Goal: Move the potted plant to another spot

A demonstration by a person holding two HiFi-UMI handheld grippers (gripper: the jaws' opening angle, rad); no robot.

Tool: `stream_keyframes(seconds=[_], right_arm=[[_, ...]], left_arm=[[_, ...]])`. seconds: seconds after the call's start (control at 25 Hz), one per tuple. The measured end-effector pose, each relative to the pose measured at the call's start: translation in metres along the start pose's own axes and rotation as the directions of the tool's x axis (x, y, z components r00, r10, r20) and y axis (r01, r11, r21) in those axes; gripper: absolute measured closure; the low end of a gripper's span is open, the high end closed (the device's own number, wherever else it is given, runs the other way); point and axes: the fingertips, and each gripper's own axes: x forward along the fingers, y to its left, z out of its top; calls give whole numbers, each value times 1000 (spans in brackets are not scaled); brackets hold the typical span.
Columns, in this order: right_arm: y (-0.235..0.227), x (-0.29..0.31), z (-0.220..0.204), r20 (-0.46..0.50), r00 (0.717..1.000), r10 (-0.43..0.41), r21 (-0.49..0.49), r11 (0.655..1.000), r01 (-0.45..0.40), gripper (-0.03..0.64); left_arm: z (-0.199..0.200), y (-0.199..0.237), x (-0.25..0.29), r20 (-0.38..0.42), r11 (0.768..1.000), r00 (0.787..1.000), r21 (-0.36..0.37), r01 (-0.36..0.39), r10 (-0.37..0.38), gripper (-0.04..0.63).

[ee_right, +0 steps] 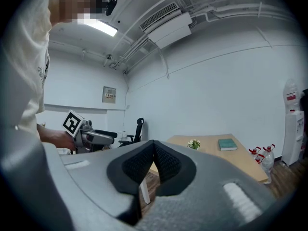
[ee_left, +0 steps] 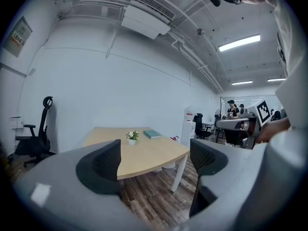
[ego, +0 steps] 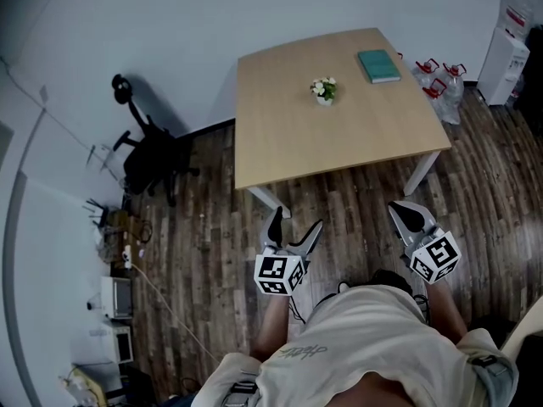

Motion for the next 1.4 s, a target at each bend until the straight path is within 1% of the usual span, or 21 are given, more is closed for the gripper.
stream_keyframes(seconds=[0.32, 0.52, 0.72, 0.92, 1.08, 1.2, 1.4], right_arm=[[-2, 7, -9, -53, 999, -7, 4, 1000, 7, 614], [-19, 10, -12, -55, 998, 1, 29, 1000, 0, 614], [-55, 20, -15, -42, 999, 4, 61, 998, -2, 614], [-100, 34, -19, -44, 998, 36, 53, 998, -33, 614], [-133, 44, -22, -34, 998, 62, 45, 997, -60, 614], [-156, 53, -25, -32, 997, 72, 59, 996, -70, 614], [-186, 63, -30, -27, 996, 91, 84, 993, -88, 614]], left_arm=[[-26, 7, 4, -43, 998, 999, -58, -4, 1, 126], [-18, -1, 23, -51, 998, 999, -68, 7, -11, 126], [1, -6, 54, -63, 999, 998, -32, 2, -4, 128], [17, -7, 95, -51, 999, 998, -29, -25, 24, 132], [32, -9, 131, -39, 998, 998, -7, -56, 56, 133], [35, -11, 154, -48, 997, 996, -12, -72, 72, 135], [39, -19, 177, -68, 996, 994, -13, -91, 90, 141]])
